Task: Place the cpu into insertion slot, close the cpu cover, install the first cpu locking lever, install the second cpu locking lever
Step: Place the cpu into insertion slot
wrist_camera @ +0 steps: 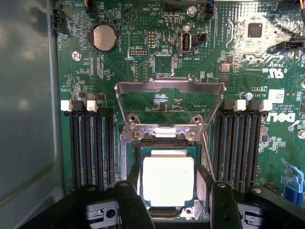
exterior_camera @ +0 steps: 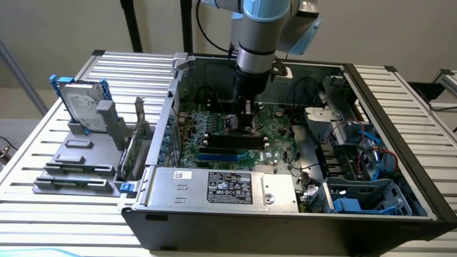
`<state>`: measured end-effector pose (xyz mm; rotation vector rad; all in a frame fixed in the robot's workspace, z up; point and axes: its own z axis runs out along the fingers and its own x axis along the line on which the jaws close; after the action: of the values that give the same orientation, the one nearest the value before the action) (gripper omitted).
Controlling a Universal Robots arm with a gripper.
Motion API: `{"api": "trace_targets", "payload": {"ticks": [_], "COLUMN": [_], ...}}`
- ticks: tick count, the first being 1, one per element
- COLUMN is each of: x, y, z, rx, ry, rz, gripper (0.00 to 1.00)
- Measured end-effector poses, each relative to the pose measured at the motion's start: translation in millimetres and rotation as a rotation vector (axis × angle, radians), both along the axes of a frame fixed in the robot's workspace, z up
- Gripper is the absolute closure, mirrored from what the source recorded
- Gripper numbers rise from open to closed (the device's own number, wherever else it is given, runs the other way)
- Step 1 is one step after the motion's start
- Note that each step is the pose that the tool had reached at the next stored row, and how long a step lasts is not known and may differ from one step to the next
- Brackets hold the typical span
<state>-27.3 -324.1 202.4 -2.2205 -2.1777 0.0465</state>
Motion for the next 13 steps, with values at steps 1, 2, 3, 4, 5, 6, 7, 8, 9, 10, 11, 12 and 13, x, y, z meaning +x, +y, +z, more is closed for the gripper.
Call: {"api": "trace_targets", "payload": {"ticks": [1,2,3,4,5,6,7,8,9,10,11,12,13], "x": [0.0,0.0,0.0,0.0,0.1,0.2,0.2,0.2,0.2,0.3,0.2,0.3,0.2], "y": [0.1,0.2,0.5,0.9,1.4,2.0,2.7,3.3,3.7,4.0,4.3,4.5,4.5], "z": [-0.4,-0.8,-1.0,-1.2,-1.4,-1.5,-1.5,-1.6,-1.7,-1.7,-1.8,-1.9,-2.0], "rx": [-0.0013,-0.0023,-0.0033,-0.0039,-0.0040,-0.0043,-0.0045,-0.0049,-0.0049,-0.0051,-0.0052,-0.0053,-0.0055], "ry": [0.0000,0.0000,0.0000,0.0001,0.0000,-0.0001,0.0000,0.0000,0.0000,0.0000,0.0000,0.0000,0.0000], "rz": [-0.001,-0.002,-0.003,-0.004,-0.004,-0.004,-0.004,-0.005,-0.005,-0.004,-0.004,-0.004,-0.004], "gripper": [0.45,0.45,0.45,0.45,0.45,0.45,0.45,0.45,0.45,0.45,0.45,0.45,0.45]}}
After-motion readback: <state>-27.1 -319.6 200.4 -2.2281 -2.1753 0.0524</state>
